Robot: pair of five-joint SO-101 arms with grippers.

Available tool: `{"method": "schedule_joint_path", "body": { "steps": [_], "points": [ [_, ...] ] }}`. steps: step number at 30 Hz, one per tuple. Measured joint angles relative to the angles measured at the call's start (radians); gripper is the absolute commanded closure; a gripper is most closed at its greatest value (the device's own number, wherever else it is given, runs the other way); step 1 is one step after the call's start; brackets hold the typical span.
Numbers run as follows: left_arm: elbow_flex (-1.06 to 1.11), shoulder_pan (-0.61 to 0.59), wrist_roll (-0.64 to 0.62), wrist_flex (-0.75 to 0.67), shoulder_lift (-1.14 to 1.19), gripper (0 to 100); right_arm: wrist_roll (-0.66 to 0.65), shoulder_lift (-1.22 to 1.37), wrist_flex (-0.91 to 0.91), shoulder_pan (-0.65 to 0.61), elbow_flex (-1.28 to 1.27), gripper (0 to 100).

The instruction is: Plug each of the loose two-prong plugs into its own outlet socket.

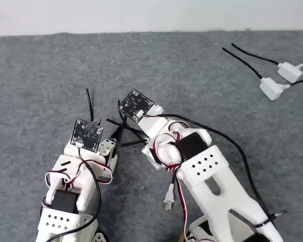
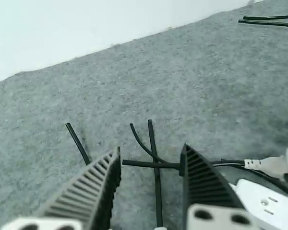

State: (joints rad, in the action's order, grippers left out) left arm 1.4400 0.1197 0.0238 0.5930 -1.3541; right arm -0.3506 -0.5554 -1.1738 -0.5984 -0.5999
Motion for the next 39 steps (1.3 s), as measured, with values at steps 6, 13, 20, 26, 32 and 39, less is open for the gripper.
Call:
{"method": "schedule_joint_path", "body": {
  "steps": [6, 13, 20, 26, 32, 39],
  "points": [
    [0.025, 0.086, 0.006, 0.0, 0.0, 81, 0.0, 0.003, 0.0, 0.0, 0.0, 98.9],
    [-0.014, 0.206, 0.08, 0.095, 0.0, 81, 0.0, 0.005, 0.0, 0.0, 0.0, 98.9],
    [-0.094, 0.206, 0.084, 0.196, 0.0, 81, 0.0, -0.038, 0.057, -0.002, -0.074, 99.0],
    [-0.127, 0.206, 0.069, 0.196, -0.035, 81, 0.009, -0.098, 0.086, -0.002, -0.11, 99.0],
    [-0.13, 0.206, 0.009, 0.226, -0.184, 81, 0.046, -0.133, 0.141, -0.002, -0.15, 99.0],
    [-0.118, 0.221, -0.008, 0.288, -0.373, 81, 0.054, -0.15, 0.169, -0.025, -0.181, 99.0]
  ]
}}
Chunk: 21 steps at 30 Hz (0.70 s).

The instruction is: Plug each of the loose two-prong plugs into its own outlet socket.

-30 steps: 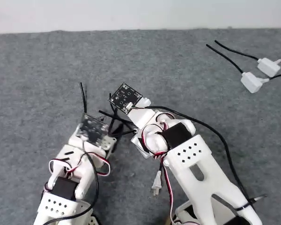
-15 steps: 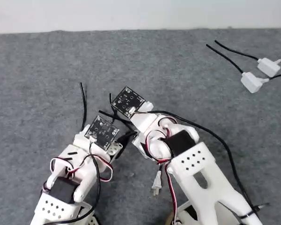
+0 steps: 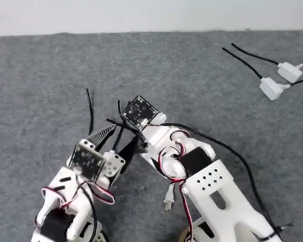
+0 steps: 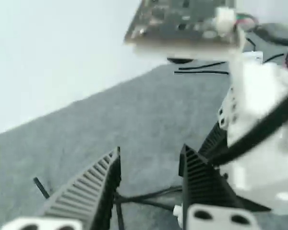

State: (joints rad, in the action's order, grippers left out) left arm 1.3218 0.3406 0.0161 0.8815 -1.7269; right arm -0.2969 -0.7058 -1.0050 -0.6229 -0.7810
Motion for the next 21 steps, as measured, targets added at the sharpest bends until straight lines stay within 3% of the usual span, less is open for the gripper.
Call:
{"method": "schedule_joint_path", "body": {
  "steps": [15, 21],
  "points": [
    [0.054, -0.005, 0.0, 0.06, -0.08, 81, 0.0, 0.0, 0.003, 0.0, 0.0, 99.0],
    [0.166, -0.123, 0.0, -0.06, -0.08, 81, 0.0, -0.012, -0.006, 0.0, 0.0, 99.0]
  ]
}}
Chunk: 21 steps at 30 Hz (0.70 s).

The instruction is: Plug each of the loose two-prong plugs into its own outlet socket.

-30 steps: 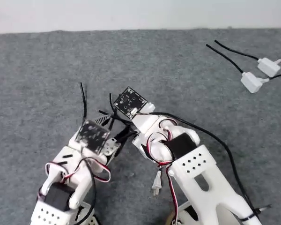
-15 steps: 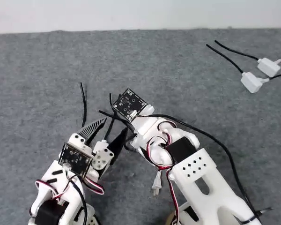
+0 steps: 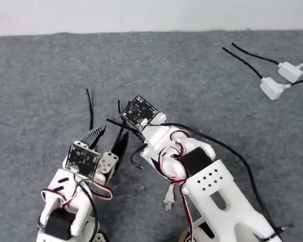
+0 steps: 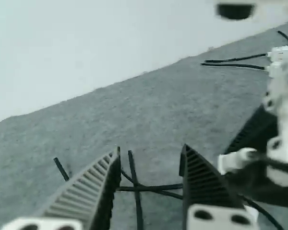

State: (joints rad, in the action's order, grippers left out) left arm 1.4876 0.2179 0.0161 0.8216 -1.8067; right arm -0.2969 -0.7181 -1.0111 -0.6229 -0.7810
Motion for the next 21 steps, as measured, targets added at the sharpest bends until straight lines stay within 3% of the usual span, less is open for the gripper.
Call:
{"method": "schedule_joint_path", "body": {
  "steps": [12, 21],
  "points": [
    [0.058, 0.038, -0.048, -0.035, 0.0, 81, 0.0, -0.176, -0.063, 0.0, 0.068, 99.0],
    [0.064, 0.086, -0.051, -0.035, 0.0, 81, 0.0, 0.006, -0.063, -0.052, 0.275, 99.0]
  ]
}}
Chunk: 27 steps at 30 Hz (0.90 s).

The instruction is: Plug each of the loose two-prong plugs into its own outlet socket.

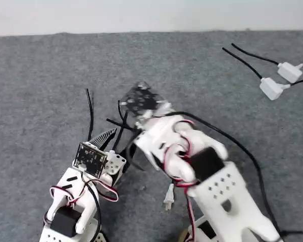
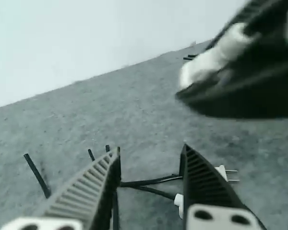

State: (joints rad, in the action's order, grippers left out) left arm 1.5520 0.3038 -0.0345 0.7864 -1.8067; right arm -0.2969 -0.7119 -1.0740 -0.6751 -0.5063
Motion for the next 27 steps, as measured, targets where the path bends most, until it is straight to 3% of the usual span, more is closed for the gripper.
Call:
{"method": "schedule_joint_path", "body": {
  "steps": [6, 27],
  "points": [
    [0.0, 0.0, -0.003, 0.0, 0.0, 81, 0.0, 0.052, 0.0, -0.106, 0.04, 99.0],
    [0.002, -0.02, -0.006, 0.002, 0.002, 81, 0.002, 0.028, -0.037, -0.124, -0.009, 99.0]
  ]
}}
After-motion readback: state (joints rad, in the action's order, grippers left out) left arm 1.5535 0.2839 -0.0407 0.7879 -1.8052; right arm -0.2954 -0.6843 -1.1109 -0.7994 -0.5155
